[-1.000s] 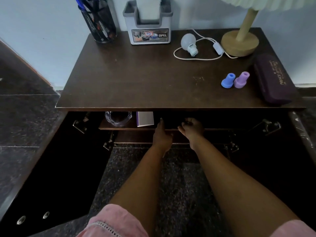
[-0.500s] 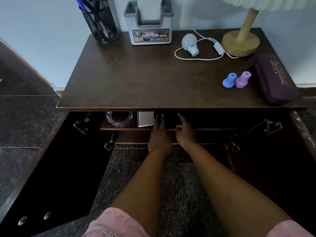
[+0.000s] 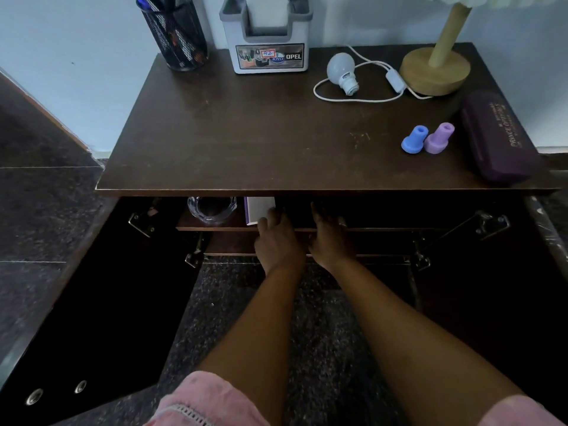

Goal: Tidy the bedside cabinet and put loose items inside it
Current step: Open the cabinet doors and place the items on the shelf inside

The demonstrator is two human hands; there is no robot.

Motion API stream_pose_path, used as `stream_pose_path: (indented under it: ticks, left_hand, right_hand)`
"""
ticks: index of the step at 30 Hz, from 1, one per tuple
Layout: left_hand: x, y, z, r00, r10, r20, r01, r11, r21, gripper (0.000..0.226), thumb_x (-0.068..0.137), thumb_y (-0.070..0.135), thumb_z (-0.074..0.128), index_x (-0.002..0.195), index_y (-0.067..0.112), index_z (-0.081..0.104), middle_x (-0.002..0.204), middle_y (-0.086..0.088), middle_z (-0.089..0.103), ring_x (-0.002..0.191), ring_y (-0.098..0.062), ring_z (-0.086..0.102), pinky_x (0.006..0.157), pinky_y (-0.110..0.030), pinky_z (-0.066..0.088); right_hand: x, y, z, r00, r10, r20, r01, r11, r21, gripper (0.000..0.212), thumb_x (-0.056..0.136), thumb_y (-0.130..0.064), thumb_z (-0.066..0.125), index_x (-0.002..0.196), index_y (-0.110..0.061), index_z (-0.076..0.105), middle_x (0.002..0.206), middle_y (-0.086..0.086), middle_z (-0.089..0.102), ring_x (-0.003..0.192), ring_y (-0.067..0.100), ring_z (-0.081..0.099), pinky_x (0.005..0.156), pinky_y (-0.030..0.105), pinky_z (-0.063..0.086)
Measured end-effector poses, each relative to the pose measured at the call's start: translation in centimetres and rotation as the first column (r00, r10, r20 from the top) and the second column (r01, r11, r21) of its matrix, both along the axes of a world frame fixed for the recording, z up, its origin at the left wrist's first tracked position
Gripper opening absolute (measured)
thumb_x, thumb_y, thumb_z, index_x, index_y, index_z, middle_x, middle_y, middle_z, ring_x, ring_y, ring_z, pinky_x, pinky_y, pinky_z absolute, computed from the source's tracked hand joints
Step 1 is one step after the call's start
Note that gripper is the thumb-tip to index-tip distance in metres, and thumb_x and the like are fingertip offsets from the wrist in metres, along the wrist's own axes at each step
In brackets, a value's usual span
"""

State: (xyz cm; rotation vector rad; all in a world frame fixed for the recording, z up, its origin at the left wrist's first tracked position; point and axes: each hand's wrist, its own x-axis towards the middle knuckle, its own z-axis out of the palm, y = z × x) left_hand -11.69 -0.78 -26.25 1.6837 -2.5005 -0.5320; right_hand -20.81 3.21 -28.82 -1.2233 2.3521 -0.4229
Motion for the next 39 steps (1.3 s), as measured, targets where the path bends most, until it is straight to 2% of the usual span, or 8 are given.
stream_pose_path:
  ticks: [2,5,11,24,29,32,36,39]
  left_hand:
    - [0.4,-0.2,-0.4,0.997,-0.002,0.078,0.003,1.000,-0.010,0.063,0.087,0.023,0.051,0.145,0.023,0.026,0.155,-0.002,0.017,0.132,-0.027,0.025,0.093,-0.040,0.039]
    - [1.5,-0.3,-1.3,0.986,-0.035,0.164,0.012,0.990,0.138,0.075,0.088,0.026,0.052,0.150,0.028,0.009,0.159,0.002,-0.005,0.143,-0.028,0.007,0.107,-0.045,0.028]
    - [1.8,-0.4,-1.3,0.993,0.021,0.114,-0.038,0.989,0.141,0.074,0.088,0.023,0.052,0.150,0.022,0.012,0.160,0.004,0.000,0.144,-0.024,0.012,0.107,-0.046,0.032]
    - [2.8,0.2,0.8,0.976,-0.100,0.192,0.084,0.992,0.091,0.077,0.085,0.022,0.055,0.149,0.028,0.011,0.158,0.001,-0.017,0.145,-0.028,-0.011,0.112,-0.052,0.021]
    - [3.7,1.5,4.6,0.963,-0.111,0.244,0.027,0.947,0.321,0.064,0.082,0.024,0.058,0.140,0.023,0.033,0.158,-0.004,-0.004,0.143,-0.029,0.001,0.109,-0.048,0.028]
    - [4.1,2.2,7.5,0.933,-0.219,0.287,0.071,0.890,0.450,0.054,0.086,0.033,0.058,0.135,0.017,0.044,0.151,-0.011,0.025,0.138,-0.030,0.020,0.111,-0.041,0.026]
    - [4.1,3.6,11.1,0.981,-0.170,0.092,0.087,0.815,0.573,0.045,0.089,0.026,0.058,0.130,0.008,0.051,0.135,-0.014,0.050,0.124,-0.030,0.046,0.106,-0.037,0.038]
    - [2.9,4.6,13.7,0.989,-0.104,-0.105,0.145,0.822,0.551,0.030,0.093,0.020,0.053,0.118,0.005,0.058,0.126,-0.016,0.057,0.119,-0.030,0.053,0.088,-0.020,0.048]
  right_hand:
    - [0.1,-0.1,0.0,1.000,-0.010,0.011,0.009,0.999,0.034,0.071,0.093,-0.014,0.048,0.151,-0.021,0.008,0.160,0.003,0.009,0.144,0.036,0.010,0.116,0.039,0.015]
    - [0.4,0.0,0.0,0.999,-0.026,0.020,0.024,0.997,0.071,0.070,0.093,-0.016,0.047,0.151,-0.027,0.009,0.158,0.001,0.012,0.142,0.039,0.011,0.113,0.042,0.023]
    - [0.6,0.3,0.0,0.999,0.023,-0.024,-0.021,0.998,0.052,0.068,0.092,-0.013,0.046,0.151,-0.027,0.014,0.155,0.002,0.019,0.139,0.039,0.016,0.110,0.043,0.028]
    - [0.9,2.1,3.7,0.996,0.056,0.064,-0.064,0.989,0.130,0.081,0.089,-0.011,0.049,0.150,-0.036,0.001,0.154,0.003,0.020,0.141,0.041,0.010,0.108,0.049,0.031]
    - [0.7,4.0,8.2,0.994,-0.003,0.111,-0.003,0.999,0.052,0.051,0.087,-0.004,0.046,0.135,-0.020,0.047,0.138,0.008,0.046,0.131,0.032,0.034,0.105,0.040,0.039]
    - [0.6,5.5,11.2,0.988,-0.028,0.150,0.036,0.998,-0.052,0.039,0.085,-0.003,0.045,0.117,-0.017,0.063,0.123,0.008,0.058,0.117,0.027,0.051,0.098,0.038,0.046]
    - [-0.4,7.1,15.2,0.979,-0.131,0.154,0.161,0.966,-0.201,0.028,0.091,-0.011,0.044,0.105,-0.020,0.066,0.113,0.004,0.063,0.099,0.020,0.059,0.085,0.034,0.051]
    - [-1.4,8.5,17.4,0.960,-0.236,0.150,0.275,0.893,-0.357,0.026,0.090,-0.011,0.044,0.101,-0.021,0.067,0.110,0.001,0.064,0.098,0.018,0.060,0.084,0.032,0.050]
